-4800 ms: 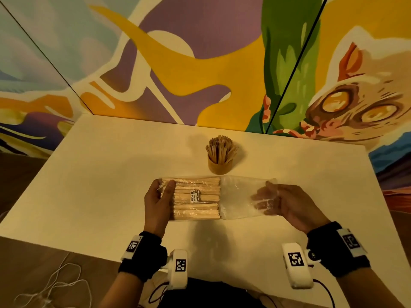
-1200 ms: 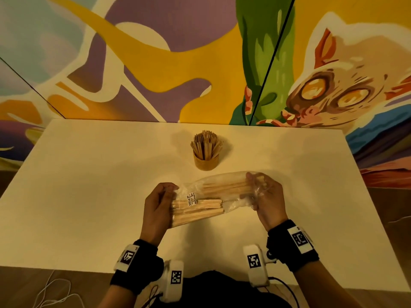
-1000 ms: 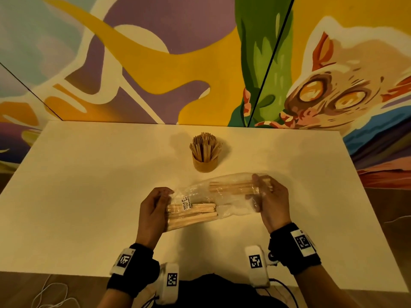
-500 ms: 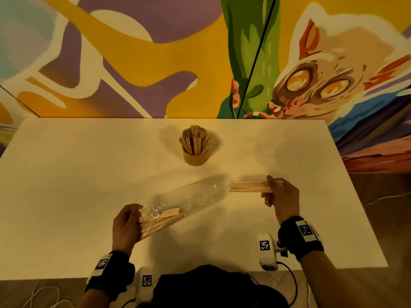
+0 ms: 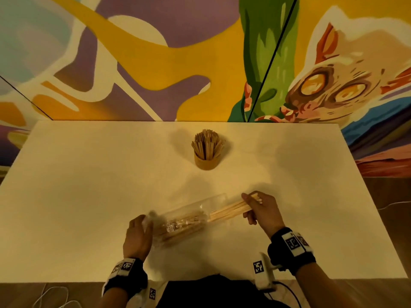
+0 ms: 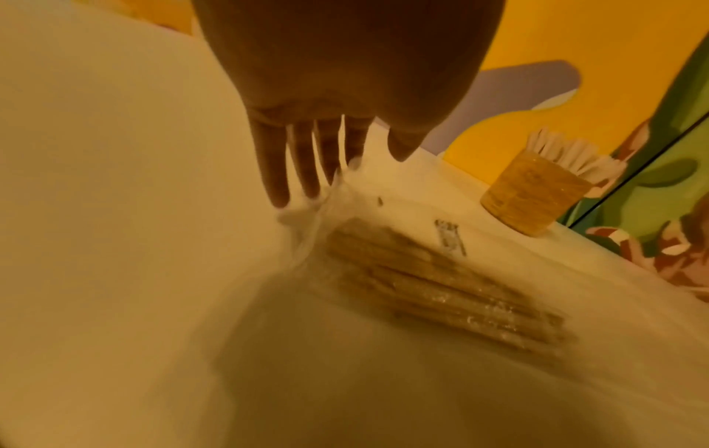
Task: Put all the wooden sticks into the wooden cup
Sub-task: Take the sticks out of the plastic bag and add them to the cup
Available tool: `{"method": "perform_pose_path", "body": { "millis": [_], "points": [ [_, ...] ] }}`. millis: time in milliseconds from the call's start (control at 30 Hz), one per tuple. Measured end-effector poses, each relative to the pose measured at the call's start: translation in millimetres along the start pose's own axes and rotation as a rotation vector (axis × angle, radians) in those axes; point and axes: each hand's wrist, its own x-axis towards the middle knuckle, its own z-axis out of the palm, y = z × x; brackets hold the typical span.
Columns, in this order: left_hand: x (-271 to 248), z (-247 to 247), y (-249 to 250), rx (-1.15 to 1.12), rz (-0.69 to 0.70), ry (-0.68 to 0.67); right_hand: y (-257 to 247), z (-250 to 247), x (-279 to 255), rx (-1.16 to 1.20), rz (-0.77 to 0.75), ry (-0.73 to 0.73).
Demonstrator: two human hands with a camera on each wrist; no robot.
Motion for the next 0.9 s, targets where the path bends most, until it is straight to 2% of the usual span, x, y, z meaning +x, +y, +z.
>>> {"method": "perform_pose_path", "body": {
  "millis": [67, 100, 133, 200, 333, 400, 433, 533, 667, 800, 900],
  "points": [
    [-0.4, -8.3, 12.3, -0.103, 0.113, 0.070, -5.7, 12.5, 3.3, -0.051, 0.010, -0.045],
    [-2.5, -13.9, 24.3, -0.195, 0.163, 0.067, -9.2, 19.1, 4.8, -0.070, 0.018, -0.073],
    [-5.7, -19.9, 40.2, -0.306, 0.188, -0.001, -12.8, 26.4, 6.4, -0.087, 0.026, -0.109],
    [-15.4, -28.8, 78.5, -0.485, 0.204, -0.291, -20.0, 39.8, 10.3, -0.127, 0.040, -0.204],
    [-32.9, -24.0, 131.6, -0.560, 0.164, -0.874, -36.1, 67.3, 17.2, -0.200, 0.047, -0.440],
    [-37.0, -18.6, 138.2, -0.634, 0.100, -1.062, -44.1, 77.0, 19.8, -0.232, 0.043, -0.498],
    [-37.4, -17.2, 138.8, -0.669, 0.070, -1.089, -47.2, 79.4, 21.8, -0.245, 0.043, -0.498],
    [-34.1, -14.7, 141.4, -0.783, -0.021, -1.044, -50.8, 81.9, 30.7, -0.277, 0.024, -0.456],
    [-33.0, -10.4, 152.4, -0.810, -0.058, -1.053, -56.2, 82.2, 46.4, -0.321, -0.008, -0.399],
    [-35.4, -5.9, 167.9, -0.875, -0.107, -1.043, -61.8, 78.8, 58.0, -0.311, -0.025, -0.465],
    [-34.5, 0.7, 178.3, -1.080, -0.234, -0.955, -67.0, 73.2, 65.5, -0.305, -0.064, -0.474]
  ]
}}
